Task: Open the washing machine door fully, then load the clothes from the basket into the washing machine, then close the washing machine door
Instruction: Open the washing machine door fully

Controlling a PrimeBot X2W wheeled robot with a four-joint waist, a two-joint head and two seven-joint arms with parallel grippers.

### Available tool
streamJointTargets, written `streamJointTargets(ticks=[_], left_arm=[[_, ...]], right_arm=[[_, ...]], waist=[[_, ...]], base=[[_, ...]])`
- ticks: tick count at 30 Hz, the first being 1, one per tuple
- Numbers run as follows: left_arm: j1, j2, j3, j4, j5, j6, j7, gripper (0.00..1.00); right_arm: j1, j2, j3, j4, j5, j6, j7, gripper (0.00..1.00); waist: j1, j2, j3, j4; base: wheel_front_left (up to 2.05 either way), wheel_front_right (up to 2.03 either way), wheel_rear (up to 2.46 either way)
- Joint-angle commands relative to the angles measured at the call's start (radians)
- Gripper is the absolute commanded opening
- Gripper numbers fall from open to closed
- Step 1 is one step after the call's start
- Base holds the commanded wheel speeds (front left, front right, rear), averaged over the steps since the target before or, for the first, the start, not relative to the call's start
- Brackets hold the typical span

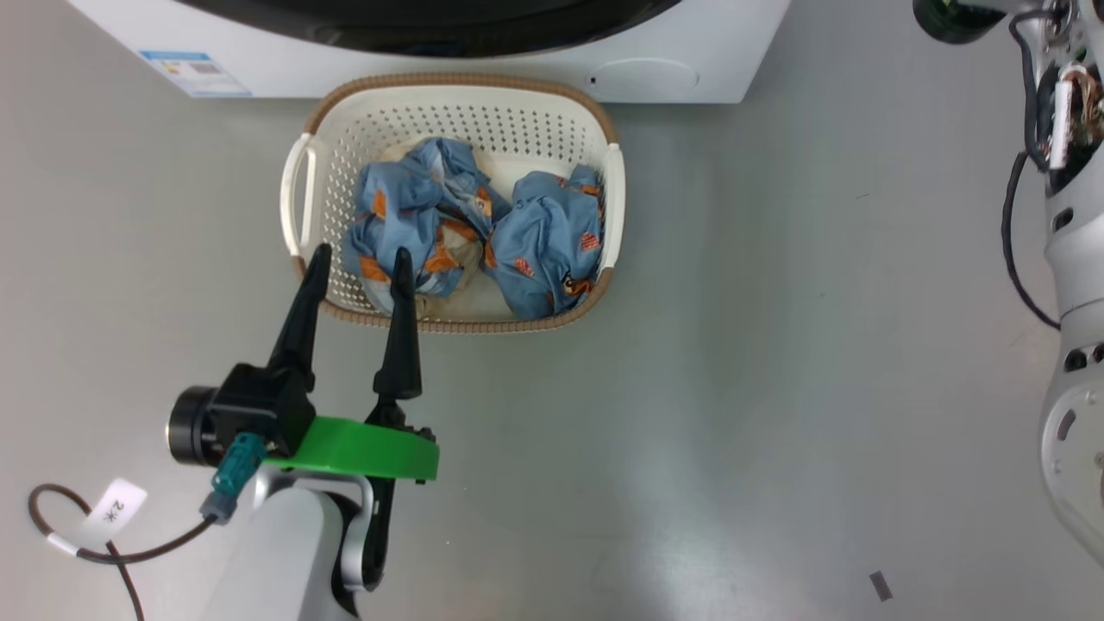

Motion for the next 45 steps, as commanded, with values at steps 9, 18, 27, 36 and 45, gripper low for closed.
streamJointTargets(ticks=[9, 18, 27, 36, 45], left_arm=[[-0.041, 0.017, -0.002, -0.044, -0.020, 0.022, -0.012, 1.00], [-0.057, 0.017, -0.028, -0.050, -0.034, 0.032, -0.012, 1.00], [-0.065, 0.017, -0.039, -0.049, -0.047, 0.038, -0.012, 1.00], [-0.063, 0.017, -0.040, -0.044, -0.046, 0.043, -0.012, 1.00], [-0.059, 0.017, -0.033, -0.040, -0.045, 0.046, -0.012, 1.00]], right_arm=[[-0.145, 0.002, 0.051, 0.103, -0.081, 0.002, -0.004, 0.00], [-0.219, -0.012, 0.045, 0.188, -0.107, 0.002, -0.034, 0.00], [-0.242, -0.021, 0.062, 0.215, -0.133, 0.002, -0.022, 0.00], [-0.208, -0.023, 0.072, 0.192, -0.138, 0.002, 0.020, 0.00], [-0.154, -0.025, 0.079, 0.156, -0.134, 0.002, 0.078, 0.00]], waist=[[0.0000, -0.0001, 0.048, 0.040], [0.0000, -0.0001, 0.072, 0.066], [0.0000, -0.0001, 0.081, 0.079], [0.0000, -0.0001, 0.074, 0.081], [0.0000, -0.0001, 0.065, 0.076]], base=[[0.00, 0.00, 0.00], [0.00, 0.00, 0.00], [0.00, 0.00, 0.00], [0.00, 0.00, 0.00], [0.00, 0.00, 0.00]])
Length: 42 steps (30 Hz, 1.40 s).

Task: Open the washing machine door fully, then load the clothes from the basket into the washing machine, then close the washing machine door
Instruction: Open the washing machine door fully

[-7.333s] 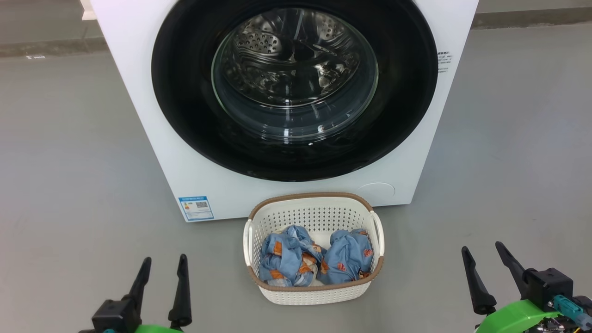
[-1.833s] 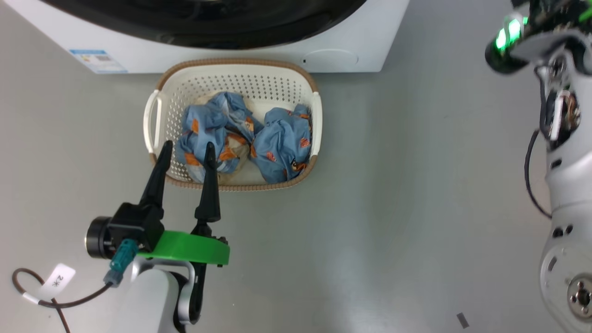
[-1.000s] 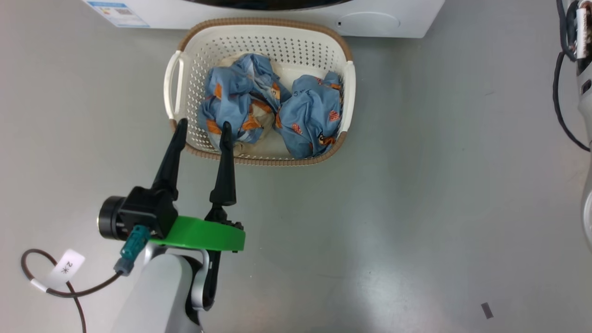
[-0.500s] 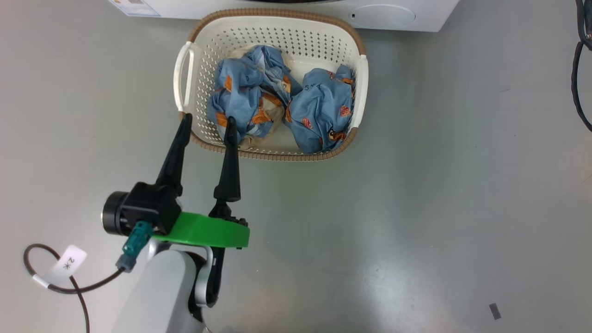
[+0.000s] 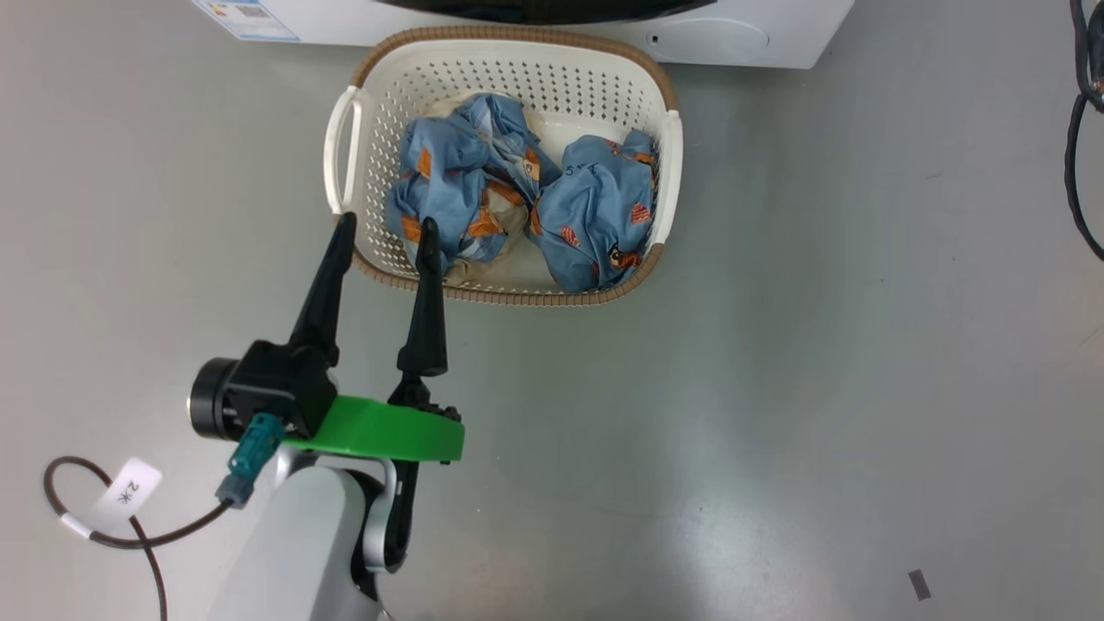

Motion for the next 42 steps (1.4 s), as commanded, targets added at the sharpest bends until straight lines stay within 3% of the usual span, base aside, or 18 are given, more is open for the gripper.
streamJointTargets(ticks=[1, 23, 42], left_arm=[[-0.005, 0.019, 0.032, -0.020, 0.000, 0.011, -0.008, 1.00], [0.020, 0.019, 0.048, -0.009, 0.003, 0.012, -0.008, 1.00], [0.097, 0.019, 0.063, 0.032, 0.003, -0.015, -0.008, 1.00]], right_arm=[[0.018, 0.032, 0.010, -0.030, -0.004, 0.002, 0.021, 0.00], [0.259, 0.081, 0.036, -0.265, 0.023, 0.002, 0.213, 0.00], [0.566, 0.142, 0.109, -0.485, 0.039, 0.002, 0.339, 0.00]], waist=[[0.0000, 0.0000, -0.002, -0.001], [0.0000, 0.0000, -0.064, -0.021], [0.0000, 0.0000, -0.208, -0.022]], base=[[0.00, 0.00, 0.00], [0.00, 0.00, 0.00], [0.00, 0.00, 0.00]])
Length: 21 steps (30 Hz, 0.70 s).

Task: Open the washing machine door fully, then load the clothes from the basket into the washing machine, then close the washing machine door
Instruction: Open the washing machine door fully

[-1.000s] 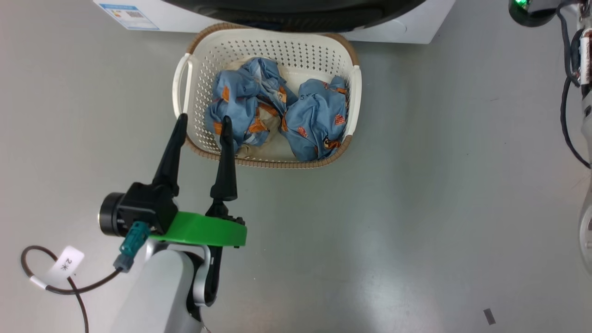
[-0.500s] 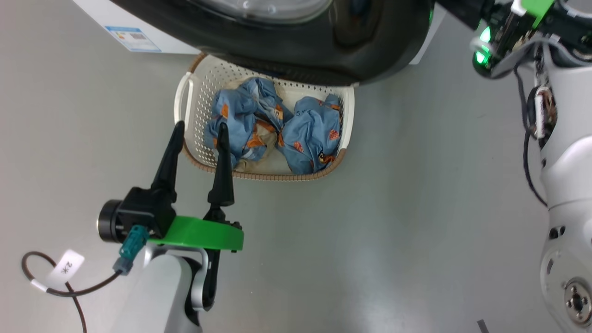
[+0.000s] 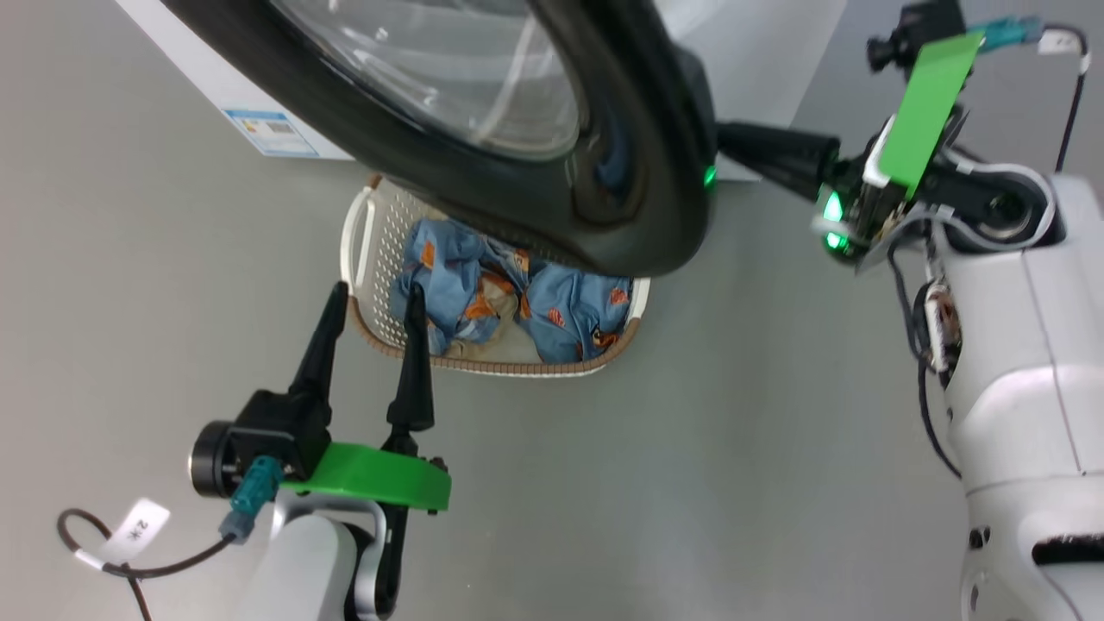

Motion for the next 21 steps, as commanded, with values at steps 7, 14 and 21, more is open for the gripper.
streamJointTargets(ticks=[7, 14, 21], left_arm=[[0.044, 0.019, 0.032, 0.004, 0.004, -0.021, -0.008, 1.00], [0.075, 0.019, 0.028, 0.025, 0.007, -0.034, -0.008, 1.00], [0.103, 0.019, 0.030, 0.038, 0.000, -0.043, -0.008, 1.00]], right_arm=[[0.104, 0.029, 0.120, -0.049, 0.106, 0.002, -0.031, 0.00], [0.161, 0.029, 0.228, -0.030, 0.184, 0.002, -0.083, 0.00], [0.206, 0.029, 0.321, -0.010, 0.247, 0.002, -0.128, 0.00]], waist=[[0.0000, 0.0000, -0.084, 0.015], [0.0000, 0.0000, -0.138, 0.027], [0.0000, 0.0000, -0.185, 0.040]], base=[[0.00, 0.00, 0.00], [0.00, 0.00, 0.00], [0.00, 0.00, 0.00]])
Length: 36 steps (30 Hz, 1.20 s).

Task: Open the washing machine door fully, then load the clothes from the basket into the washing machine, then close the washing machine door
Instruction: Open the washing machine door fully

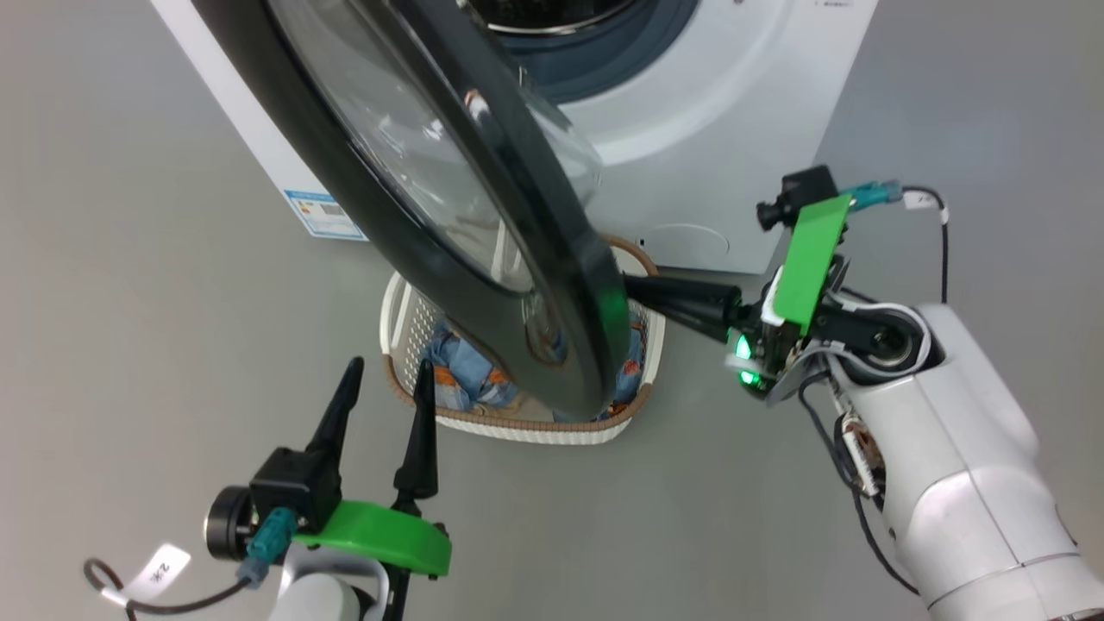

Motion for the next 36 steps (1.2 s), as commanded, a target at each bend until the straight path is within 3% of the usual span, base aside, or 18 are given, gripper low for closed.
streamJointTargets(ticks=[1, 21, 36], left_arm=[[0.012, 0.018, 0.033, -0.017, -0.002, -0.005, -0.008, 1.00], [0.034, 0.018, 0.032, -0.006, 0.007, -0.012, -0.008, 1.00], [0.033, 0.018, 0.051, -0.002, 0.014, -0.011, -0.008, 1.00]], right_arm=[[0.018, 0.029, 0.040, -0.021, 0.024, 0.002, -0.011, 0.00], [0.043, 0.029, 0.185, 0.009, 0.141, 0.002, -0.096, 0.00], [0.095, -0.014, 0.114, -0.031, 0.177, 0.002, -0.234, 0.00]], waist=[[0.0000, 0.0000, -0.025, 0.011], [0.0000, 0.0000, -0.055, 0.016], [0.0000, 0.0000, -0.064, -0.042]], base=[[0.00, 0.00, 0.00], [0.00, 0.00, 0.00], [0.00, 0.00, 0.00]])
